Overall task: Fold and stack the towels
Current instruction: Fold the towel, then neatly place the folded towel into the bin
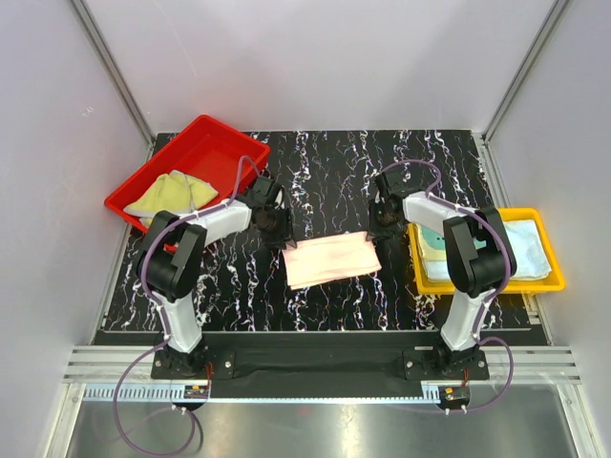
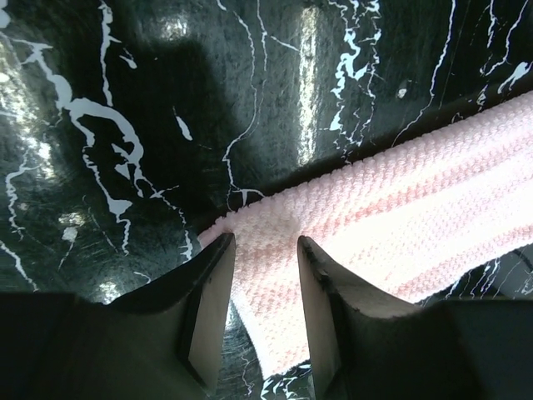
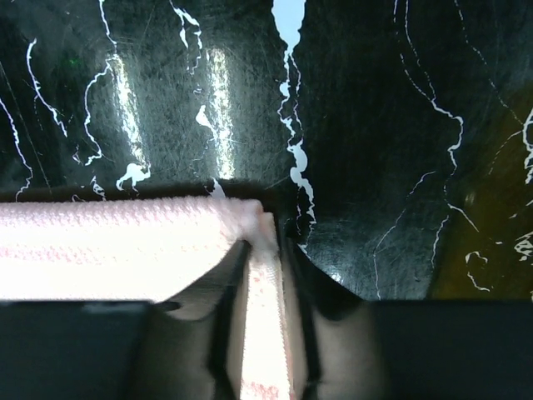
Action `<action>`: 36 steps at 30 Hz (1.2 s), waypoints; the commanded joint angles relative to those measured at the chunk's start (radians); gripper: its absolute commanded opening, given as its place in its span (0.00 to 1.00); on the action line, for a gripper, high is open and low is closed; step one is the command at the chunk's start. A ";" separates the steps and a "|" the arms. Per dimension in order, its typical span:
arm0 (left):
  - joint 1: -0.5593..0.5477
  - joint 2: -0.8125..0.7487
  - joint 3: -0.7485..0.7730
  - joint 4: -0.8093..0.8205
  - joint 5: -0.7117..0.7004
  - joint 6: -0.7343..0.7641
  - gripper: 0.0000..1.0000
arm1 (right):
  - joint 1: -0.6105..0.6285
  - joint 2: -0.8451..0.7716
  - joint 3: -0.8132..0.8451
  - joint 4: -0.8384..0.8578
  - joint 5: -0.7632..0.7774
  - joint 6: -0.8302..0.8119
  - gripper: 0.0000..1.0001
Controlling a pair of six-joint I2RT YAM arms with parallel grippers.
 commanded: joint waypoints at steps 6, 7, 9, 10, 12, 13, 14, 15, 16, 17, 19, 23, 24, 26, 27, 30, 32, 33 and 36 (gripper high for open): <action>0.024 -0.157 0.142 -0.178 -0.023 0.073 0.46 | -0.009 -0.119 0.082 -0.126 -0.099 -0.065 0.46; 0.024 -0.177 0.155 -0.186 -0.015 0.077 0.46 | -0.009 -0.130 0.077 -0.137 -0.113 -0.062 0.48; 0.025 -0.240 0.170 -0.206 -0.009 0.094 0.46 | -0.009 -0.136 0.034 -0.137 -0.144 -0.064 0.52; 0.027 -0.259 0.166 -0.212 -0.010 0.099 0.47 | -0.009 -0.139 0.019 -0.134 -0.151 -0.068 0.53; 0.032 -0.317 0.139 -0.223 -0.012 0.117 0.47 | -0.011 -0.133 -0.019 -0.132 -0.144 -0.090 0.53; 0.033 -0.338 0.129 -0.224 -0.010 0.123 0.47 | -0.014 -0.123 -0.030 -0.132 -0.138 -0.097 0.53; 0.033 -0.357 0.113 -0.227 -0.013 0.136 0.47 | -0.020 -0.117 -0.038 -0.129 -0.135 -0.104 0.53; 0.038 -0.393 0.087 -0.224 -0.016 0.142 0.47 | -0.025 -0.112 -0.050 -0.125 -0.133 -0.114 0.53; 0.039 -0.411 0.069 -0.221 -0.018 0.148 0.47 | -0.028 -0.100 -0.055 -0.119 -0.148 -0.120 0.53; 0.044 -0.423 0.054 -0.218 -0.023 0.156 0.47 | -0.029 -0.091 -0.056 -0.115 -0.156 -0.125 0.53; 0.055 -0.458 0.014 -0.213 -0.043 0.165 0.47 | -0.031 -0.055 -0.052 -0.117 -0.167 -0.130 0.53; 0.073 -0.487 -0.017 -0.219 -0.007 0.176 0.47 | -0.031 -0.038 -0.088 -0.106 -0.236 -0.114 0.49; 0.082 -0.492 -0.019 -0.223 -0.004 0.177 0.47 | -0.031 -0.041 -0.101 -0.094 -0.243 -0.102 0.47; 0.091 -0.510 -0.029 -0.223 -0.004 0.182 0.47 | -0.032 -0.057 -0.124 -0.083 -0.247 -0.088 0.45; 0.099 -0.516 -0.032 -0.217 -0.003 0.182 0.47 | -0.031 -0.058 -0.142 -0.068 -0.250 -0.082 0.45; 0.110 -0.521 -0.029 -0.213 0.019 0.179 0.47 | -0.031 -0.048 -0.164 -0.042 -0.257 -0.067 0.41; 0.113 -0.517 -0.023 -0.209 0.039 0.176 0.47 | -0.028 -0.037 -0.172 -0.026 -0.274 -0.061 0.39; 0.116 -0.515 -0.022 -0.213 0.039 0.176 0.47 | -0.028 -0.034 -0.176 -0.022 -0.271 -0.058 0.38; 0.124 -0.517 -0.016 -0.224 0.040 0.182 0.47 | -0.028 -0.043 -0.181 -0.019 -0.257 -0.056 0.32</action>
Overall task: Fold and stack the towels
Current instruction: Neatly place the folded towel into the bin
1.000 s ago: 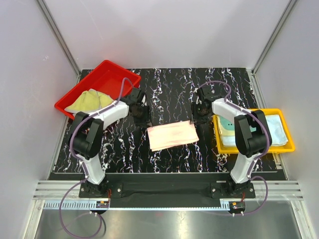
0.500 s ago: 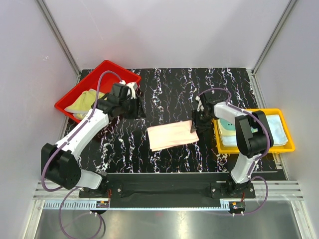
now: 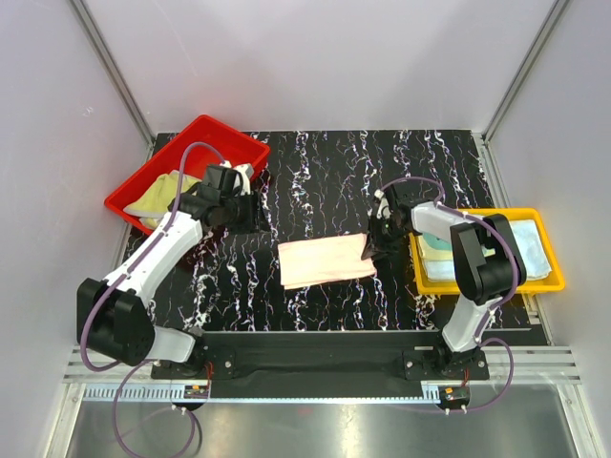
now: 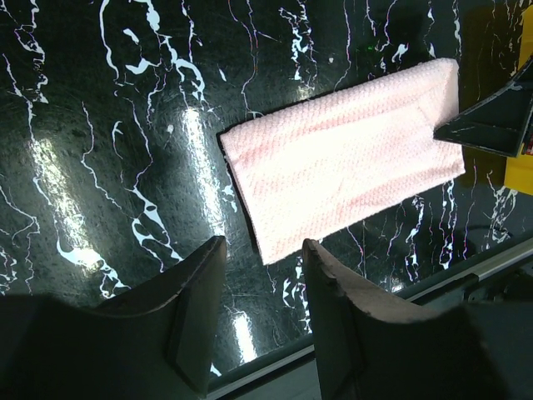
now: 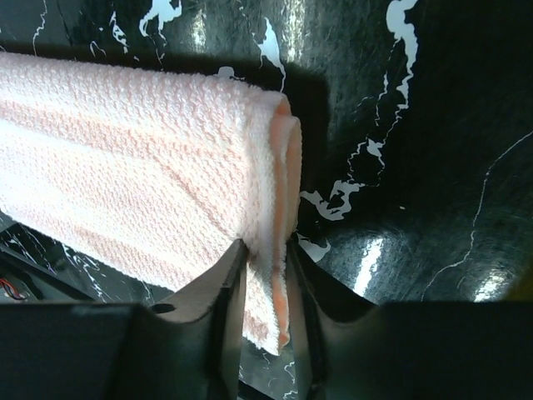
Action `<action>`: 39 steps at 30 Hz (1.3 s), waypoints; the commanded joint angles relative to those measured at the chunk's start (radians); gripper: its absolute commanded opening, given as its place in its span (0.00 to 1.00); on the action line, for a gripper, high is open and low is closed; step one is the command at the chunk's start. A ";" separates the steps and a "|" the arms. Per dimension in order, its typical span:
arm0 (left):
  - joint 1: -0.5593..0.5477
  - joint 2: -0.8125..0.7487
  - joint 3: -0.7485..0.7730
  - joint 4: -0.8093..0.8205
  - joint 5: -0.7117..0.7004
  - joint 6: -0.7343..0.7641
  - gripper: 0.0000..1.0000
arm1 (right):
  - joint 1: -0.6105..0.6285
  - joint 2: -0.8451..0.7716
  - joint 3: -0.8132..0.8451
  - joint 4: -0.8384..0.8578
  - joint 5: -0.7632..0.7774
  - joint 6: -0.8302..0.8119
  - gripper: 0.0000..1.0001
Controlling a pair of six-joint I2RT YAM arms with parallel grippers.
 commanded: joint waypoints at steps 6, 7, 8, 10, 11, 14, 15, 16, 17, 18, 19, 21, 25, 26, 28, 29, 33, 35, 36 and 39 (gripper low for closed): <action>0.040 -0.067 -0.004 0.034 0.049 0.029 0.47 | 0.005 -0.062 -0.051 0.038 0.024 0.010 0.00; 0.040 -0.072 -0.005 0.037 0.054 0.027 0.47 | 0.005 -0.075 -0.052 0.038 0.023 0.010 0.00; 0.041 -0.070 -0.005 0.035 0.054 0.030 0.47 | 0.005 -0.090 -0.045 0.021 0.030 0.008 0.00; 0.044 -0.067 0.002 0.026 0.055 0.043 0.47 | 0.004 -0.133 -0.016 -0.023 0.076 0.000 0.00; 0.050 -0.067 0.005 0.017 0.055 0.049 0.47 | 0.004 -0.151 0.001 -0.093 0.102 -0.013 0.00; 0.061 -0.072 0.004 0.020 0.063 0.059 0.47 | 0.004 -0.211 0.075 -0.246 0.240 -0.020 0.00; 0.061 -0.072 0.004 0.017 0.064 0.058 0.47 | 0.004 -0.245 0.090 -0.273 0.257 -0.018 0.00; 0.063 -0.070 0.004 0.019 0.074 0.063 0.47 | 0.004 -0.260 0.116 -0.301 0.285 -0.020 0.00; 0.063 -0.065 0.001 0.019 0.074 0.064 0.47 | 0.002 -0.274 0.127 -0.348 0.302 -0.013 0.00; 0.063 -0.064 -0.001 0.022 0.075 0.063 0.47 | 0.002 -0.301 0.135 -0.370 0.340 -0.015 0.00; 0.064 -0.061 -0.002 0.023 0.087 0.063 0.47 | 0.001 -0.311 0.149 -0.391 0.366 -0.018 0.00; 0.067 -0.053 -0.004 0.031 0.103 0.058 0.47 | -0.004 -0.332 0.161 -0.448 0.444 -0.041 0.00; 0.067 -0.055 -0.008 0.043 0.138 0.052 0.47 | -0.071 -0.369 0.184 -0.493 0.524 -0.101 0.00; 0.067 -0.055 -0.010 0.049 0.146 0.053 0.47 | -0.113 -0.377 0.184 -0.496 0.541 -0.124 0.00; 0.067 -0.061 -0.018 0.057 0.153 0.053 0.47 | -0.160 -0.398 0.184 -0.496 0.579 -0.147 0.00; 0.069 -0.062 -0.019 0.054 0.153 0.056 0.47 | -0.186 -0.403 0.195 -0.496 0.589 -0.170 0.00; 0.069 -0.058 -0.021 0.057 0.156 0.052 0.47 | -0.338 -0.392 0.227 -0.482 0.635 -0.210 0.00; 0.069 -0.052 -0.018 0.057 0.179 0.046 0.47 | -0.378 -0.385 0.241 -0.461 0.661 -0.236 0.00; 0.069 -0.053 -0.015 0.055 0.189 0.046 0.47 | -0.415 -0.378 0.241 -0.450 0.690 -0.240 0.00; 0.069 -0.061 -0.019 0.057 0.227 0.043 0.47 | -0.455 -0.354 0.242 -0.418 0.737 -0.248 0.00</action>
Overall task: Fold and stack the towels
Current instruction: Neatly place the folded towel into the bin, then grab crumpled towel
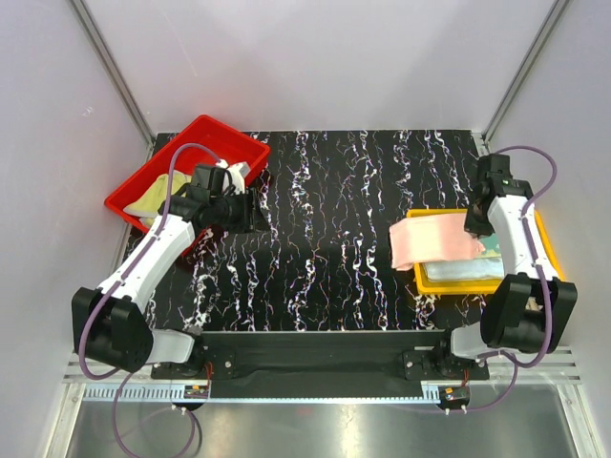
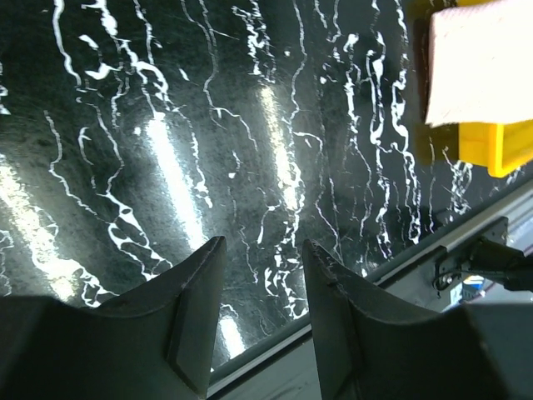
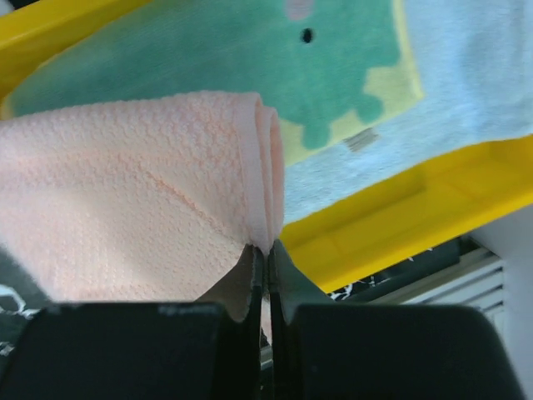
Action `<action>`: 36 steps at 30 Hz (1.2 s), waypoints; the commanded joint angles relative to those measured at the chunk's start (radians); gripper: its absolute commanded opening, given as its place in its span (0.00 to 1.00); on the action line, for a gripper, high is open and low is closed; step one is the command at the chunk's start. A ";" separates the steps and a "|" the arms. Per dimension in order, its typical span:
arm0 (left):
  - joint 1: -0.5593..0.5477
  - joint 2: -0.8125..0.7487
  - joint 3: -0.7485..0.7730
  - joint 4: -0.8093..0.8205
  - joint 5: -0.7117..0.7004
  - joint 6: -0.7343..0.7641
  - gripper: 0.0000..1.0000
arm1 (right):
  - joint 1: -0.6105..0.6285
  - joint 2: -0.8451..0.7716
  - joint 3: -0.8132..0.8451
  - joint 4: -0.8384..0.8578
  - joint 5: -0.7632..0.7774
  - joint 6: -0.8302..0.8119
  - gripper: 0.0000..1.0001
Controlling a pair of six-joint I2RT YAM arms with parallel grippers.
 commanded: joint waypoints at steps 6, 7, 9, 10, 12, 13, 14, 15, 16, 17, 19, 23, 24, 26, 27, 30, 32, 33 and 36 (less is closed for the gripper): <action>0.005 -0.032 -0.035 0.073 0.117 -0.022 0.47 | -0.127 0.063 0.042 0.128 0.119 -0.128 0.00; 0.004 -0.025 -0.033 0.075 0.128 -0.027 0.47 | -0.138 0.068 0.047 0.136 0.117 -0.133 0.00; 0.005 -0.013 -0.018 0.073 0.137 -0.028 0.47 | -0.170 0.086 0.051 0.152 0.114 -0.153 0.00; 0.004 0.001 -0.012 0.073 0.145 -0.031 0.47 | -0.180 0.094 0.060 0.155 0.117 -0.157 0.00; 0.005 0.007 -0.001 0.073 0.151 -0.036 0.47 | -0.204 0.121 0.071 0.162 0.116 -0.169 0.00; 0.004 0.011 0.002 0.076 0.163 -0.040 0.47 | -0.209 0.128 0.080 0.173 0.113 -0.174 0.00; 0.004 0.013 0.001 0.078 0.166 -0.043 0.47 | -0.213 0.135 0.082 0.182 0.111 -0.182 0.00; 0.004 0.015 0.001 0.084 0.167 -0.045 0.47 | -0.219 0.151 0.083 0.190 0.104 -0.186 0.00; 0.004 0.015 0.001 0.085 0.165 -0.045 0.47 | -0.224 0.158 0.082 0.199 0.096 -0.191 0.00; 0.005 0.022 0.002 0.085 0.165 -0.048 0.47 | -0.232 0.168 0.083 0.213 0.093 -0.195 0.00; 0.005 0.025 0.007 0.087 0.168 -0.051 0.47 | -0.244 0.200 0.091 0.245 0.100 -0.197 0.00; 0.004 0.037 0.020 0.085 0.165 -0.054 0.47 | -0.252 0.243 0.099 0.305 0.117 -0.180 0.29; 0.005 0.041 0.027 0.084 0.157 -0.053 0.47 | -0.253 0.269 0.108 0.303 0.123 -0.177 0.40; 0.005 0.044 0.050 0.062 0.147 -0.047 0.47 | -0.255 0.289 0.146 0.264 0.131 -0.150 0.58; 0.005 0.044 0.060 0.055 0.141 -0.047 0.48 | -0.255 0.284 0.151 0.256 0.140 -0.137 0.61; 0.004 0.042 0.116 0.036 0.095 -0.059 0.48 | -0.253 0.240 0.169 0.216 0.078 -0.067 0.99; 0.007 0.045 0.157 0.024 0.012 -0.071 0.49 | -0.241 0.211 0.194 0.166 0.035 0.038 0.99; 0.008 0.050 0.209 0.018 -0.075 -0.071 0.49 | -0.226 0.176 0.198 0.155 -0.016 0.068 1.00; 0.053 0.102 0.356 -0.065 -0.244 -0.056 0.50 | -0.131 0.087 0.162 0.213 -0.140 0.128 1.00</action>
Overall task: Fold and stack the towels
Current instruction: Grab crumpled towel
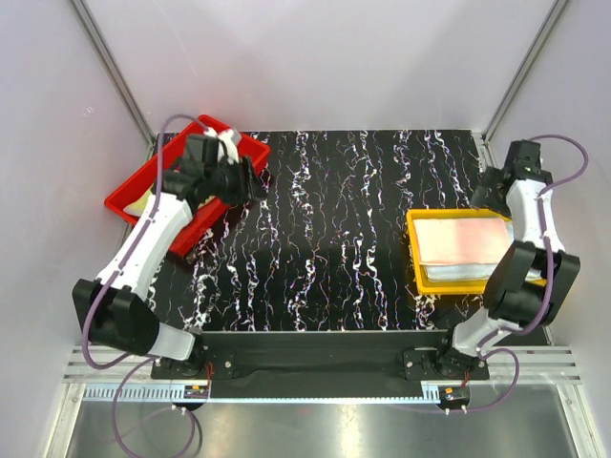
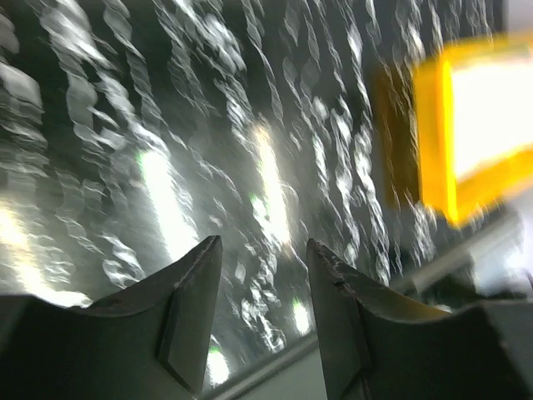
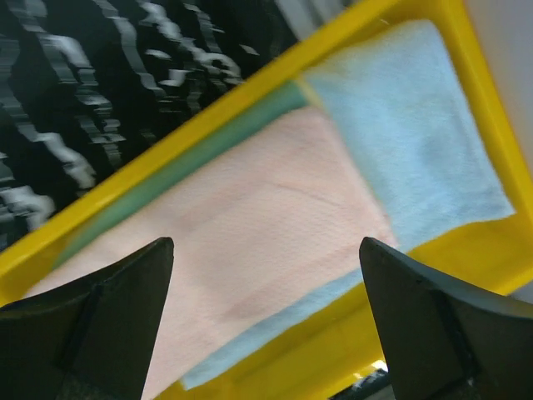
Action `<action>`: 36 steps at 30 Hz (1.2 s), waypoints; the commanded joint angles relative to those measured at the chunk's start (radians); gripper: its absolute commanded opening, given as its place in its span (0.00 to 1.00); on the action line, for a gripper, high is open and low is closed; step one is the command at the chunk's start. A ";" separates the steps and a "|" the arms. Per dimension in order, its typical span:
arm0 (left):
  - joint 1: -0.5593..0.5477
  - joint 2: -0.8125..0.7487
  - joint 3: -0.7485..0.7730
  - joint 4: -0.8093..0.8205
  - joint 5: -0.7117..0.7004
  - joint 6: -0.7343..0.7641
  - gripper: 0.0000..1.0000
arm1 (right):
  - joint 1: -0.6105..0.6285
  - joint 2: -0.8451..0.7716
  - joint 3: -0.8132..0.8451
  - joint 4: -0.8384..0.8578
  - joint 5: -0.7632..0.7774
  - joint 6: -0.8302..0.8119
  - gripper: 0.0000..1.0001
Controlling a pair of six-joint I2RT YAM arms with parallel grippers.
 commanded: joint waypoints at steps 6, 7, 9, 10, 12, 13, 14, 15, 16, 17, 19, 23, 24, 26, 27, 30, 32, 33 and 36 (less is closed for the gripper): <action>0.203 0.200 0.290 -0.080 -0.448 0.042 0.51 | 0.323 -0.233 -0.049 0.159 -0.420 0.181 1.00; 0.248 0.238 0.327 -0.100 -0.471 0.045 0.51 | 0.340 -0.242 -0.058 0.194 -0.445 0.195 1.00; 0.299 0.341 0.358 -0.131 -0.555 0.043 0.51 | 0.350 -0.248 -0.073 0.239 -0.511 0.208 1.00; 0.350 0.372 0.372 -0.145 -0.572 0.040 0.51 | 0.378 -0.248 -0.073 0.247 -0.519 0.215 1.00; 0.400 0.453 0.370 -0.122 -0.554 0.043 0.52 | 0.382 -0.236 -0.070 0.259 -0.514 0.223 1.00; 0.443 0.485 0.373 -0.101 -0.534 0.060 0.52 | 0.383 -0.235 -0.082 0.288 -0.514 0.232 1.00; 0.457 0.524 0.405 -0.103 -0.530 0.068 0.52 | 0.383 -0.232 -0.092 0.302 -0.532 0.235 0.99; 0.470 0.599 0.430 -0.116 -0.557 0.071 0.52 | 0.383 -0.230 -0.110 0.326 -0.536 0.237 1.00; 0.488 0.643 0.453 -0.149 -0.569 0.074 0.52 | 0.383 -0.231 -0.118 0.334 -0.539 0.241 1.00; 0.496 0.679 0.479 -0.162 -0.576 0.077 0.52 | 0.383 -0.235 -0.127 0.347 -0.542 0.243 1.00; 0.508 0.780 0.528 -0.176 -0.562 0.094 0.52 | 0.382 -0.235 -0.136 0.360 -0.548 0.237 1.00; 0.510 0.900 0.637 -0.242 -0.548 0.092 0.36 | 0.383 -0.224 -0.116 0.350 -0.573 0.240 1.00; 0.511 0.903 0.648 -0.240 -0.522 0.094 0.17 | 0.383 -0.228 -0.112 0.342 -0.576 0.244 1.00; 0.510 0.876 0.652 -0.238 -0.505 0.094 0.01 | 0.383 -0.251 -0.121 0.360 -0.595 0.261 1.00; 0.508 0.857 0.654 -0.239 -0.487 0.094 0.00 | 0.383 -0.267 -0.144 0.420 -0.618 0.272 1.00; 0.494 0.729 0.680 -0.240 -0.435 0.097 0.00 | 0.382 -0.322 -0.211 0.608 -0.732 0.414 1.00; 0.470 0.620 0.720 -0.237 -0.396 0.108 0.00 | 0.383 -0.345 -0.228 0.678 -0.834 0.513 1.00; 0.458 0.584 0.740 -0.248 -0.329 0.109 0.00 | 0.383 -0.347 -0.245 0.748 -0.897 0.516 1.00; 0.396 0.442 0.764 -0.243 -0.188 0.111 0.00 | 0.382 -0.328 -0.230 0.771 -0.982 0.539 1.00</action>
